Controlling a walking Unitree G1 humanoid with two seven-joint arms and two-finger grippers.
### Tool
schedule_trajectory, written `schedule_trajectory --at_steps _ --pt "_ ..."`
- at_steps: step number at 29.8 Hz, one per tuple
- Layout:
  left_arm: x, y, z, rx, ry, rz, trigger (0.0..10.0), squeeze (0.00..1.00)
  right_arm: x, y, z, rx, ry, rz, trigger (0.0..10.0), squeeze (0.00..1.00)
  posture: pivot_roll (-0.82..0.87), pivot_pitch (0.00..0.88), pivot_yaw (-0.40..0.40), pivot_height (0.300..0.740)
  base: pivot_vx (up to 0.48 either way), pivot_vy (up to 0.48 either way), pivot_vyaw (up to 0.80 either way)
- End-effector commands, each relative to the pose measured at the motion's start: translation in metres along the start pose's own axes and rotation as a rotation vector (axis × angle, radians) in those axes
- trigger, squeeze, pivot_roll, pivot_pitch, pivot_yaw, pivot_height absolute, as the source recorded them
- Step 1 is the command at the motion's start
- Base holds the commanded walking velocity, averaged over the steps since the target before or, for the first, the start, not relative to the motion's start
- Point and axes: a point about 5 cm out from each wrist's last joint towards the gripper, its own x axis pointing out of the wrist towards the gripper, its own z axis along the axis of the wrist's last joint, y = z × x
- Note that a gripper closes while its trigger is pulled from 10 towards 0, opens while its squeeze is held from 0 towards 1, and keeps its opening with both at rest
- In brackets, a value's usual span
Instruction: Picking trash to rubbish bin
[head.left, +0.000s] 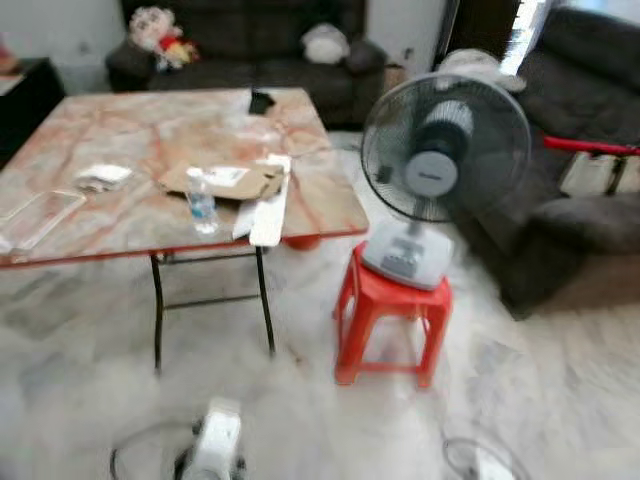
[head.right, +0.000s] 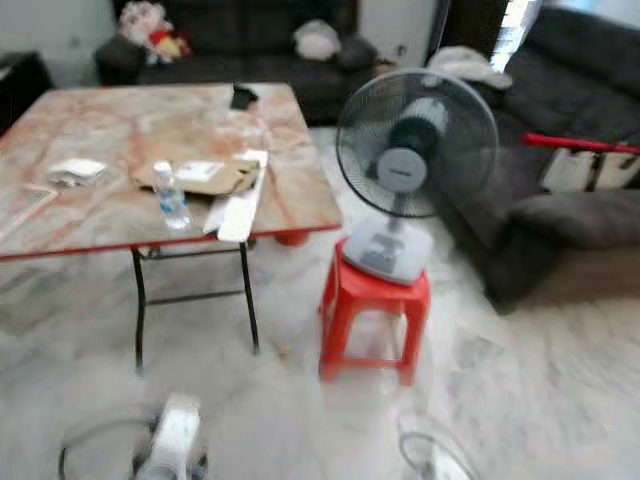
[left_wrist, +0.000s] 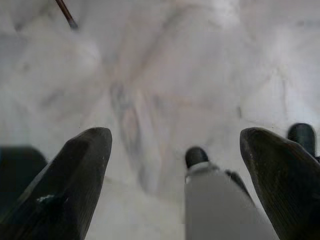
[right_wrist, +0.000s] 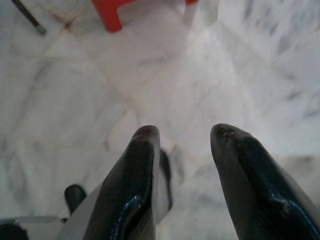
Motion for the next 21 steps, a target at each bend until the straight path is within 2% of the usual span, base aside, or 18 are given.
schedule_trajectory --at_steps 1,21 --pt "0.0011 0.0063 0.0015 0.001 0.003 0.018 10.0 0.0 0.0008 0.0047 0.0008 0.011 -0.007 0.007 10.0 0.0 -0.06 0.011 -0.054 0.74 0.0 0.0 0.0" --pt "0.0013 0.006 0.0031 -0.012 -0.002 0.024 10.0 0.0 0.0013 0.0048 0.0035 0.005 -0.018 0.001 10.0 0.0 -0.07 0.015 -0.057 0.74 0.0 0.0 0.0"
